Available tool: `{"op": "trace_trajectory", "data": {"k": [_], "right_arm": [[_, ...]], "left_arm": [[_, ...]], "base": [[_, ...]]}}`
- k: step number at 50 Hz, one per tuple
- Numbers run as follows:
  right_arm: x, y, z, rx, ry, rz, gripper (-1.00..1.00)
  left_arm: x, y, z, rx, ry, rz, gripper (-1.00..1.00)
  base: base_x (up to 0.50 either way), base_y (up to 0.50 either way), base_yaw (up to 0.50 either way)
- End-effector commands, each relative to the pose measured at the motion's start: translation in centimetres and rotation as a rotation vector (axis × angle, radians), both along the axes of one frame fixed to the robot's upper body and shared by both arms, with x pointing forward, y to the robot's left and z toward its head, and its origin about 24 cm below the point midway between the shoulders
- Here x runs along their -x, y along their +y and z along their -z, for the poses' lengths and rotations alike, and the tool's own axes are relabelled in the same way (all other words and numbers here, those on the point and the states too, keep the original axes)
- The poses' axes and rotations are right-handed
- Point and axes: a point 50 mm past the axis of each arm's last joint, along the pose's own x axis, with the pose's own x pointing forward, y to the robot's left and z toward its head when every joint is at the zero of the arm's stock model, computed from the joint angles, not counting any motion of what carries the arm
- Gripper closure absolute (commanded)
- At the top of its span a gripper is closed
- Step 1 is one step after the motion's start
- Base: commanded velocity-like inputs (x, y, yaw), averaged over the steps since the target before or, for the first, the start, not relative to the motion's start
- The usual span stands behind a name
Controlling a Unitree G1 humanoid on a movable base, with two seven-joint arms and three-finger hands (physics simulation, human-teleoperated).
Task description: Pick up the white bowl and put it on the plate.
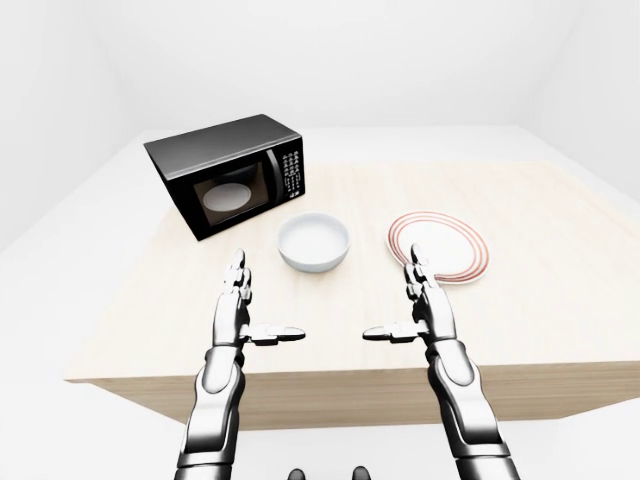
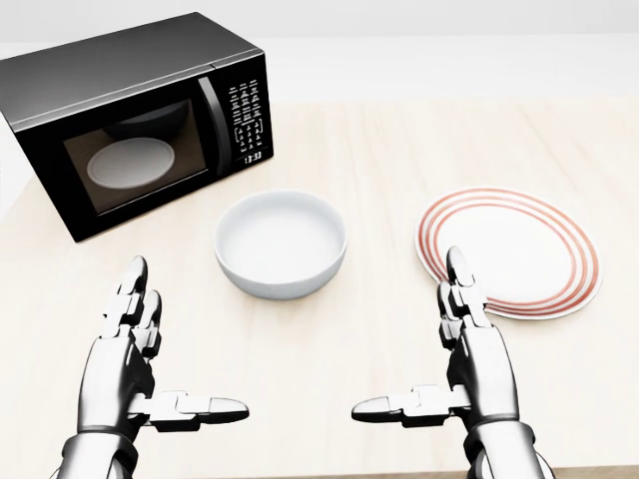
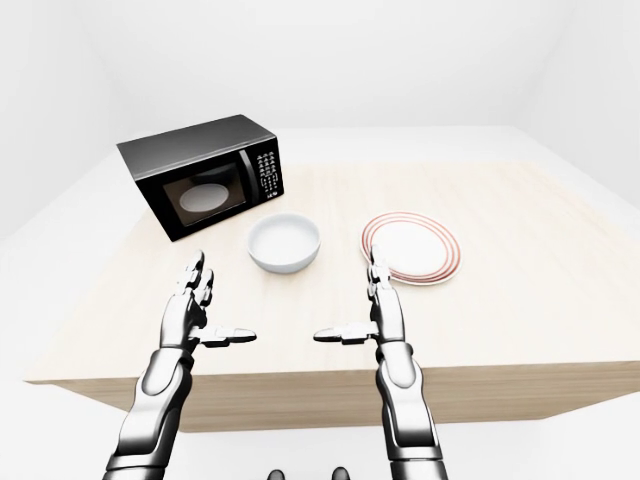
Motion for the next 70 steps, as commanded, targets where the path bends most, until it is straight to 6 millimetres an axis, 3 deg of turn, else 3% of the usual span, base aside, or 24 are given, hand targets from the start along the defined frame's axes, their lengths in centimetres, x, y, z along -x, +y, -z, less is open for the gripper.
{"op": "trace_trajectory", "data": {"k": [1, 54, 70], "right_arm": [[0.1, 0.2, -0.1, -0.004, 0.0, -0.012, -1.0], [0.2, 0.6, 0.0, 0.015, 0.0, -0.034, -1.0], [-0.6, -0.2, -1.6, 0.252, -0.076, -0.046, -1.0]], "left_arm": [[0.0, 0.0, 0.0, 0.001, 0.0, 0.001, -1.0], [0.0, 0.0, 0.0, 0.001, 0.0, 0.001, -1.0], [0.0, 0.0, 0.0, 0.001, 0.0, 0.001, -1.0]], "base": [[0.0, 0.0, 0.0], [0.18, 0.0, 0.0], [0.0, 0.0, 0.0]]}}
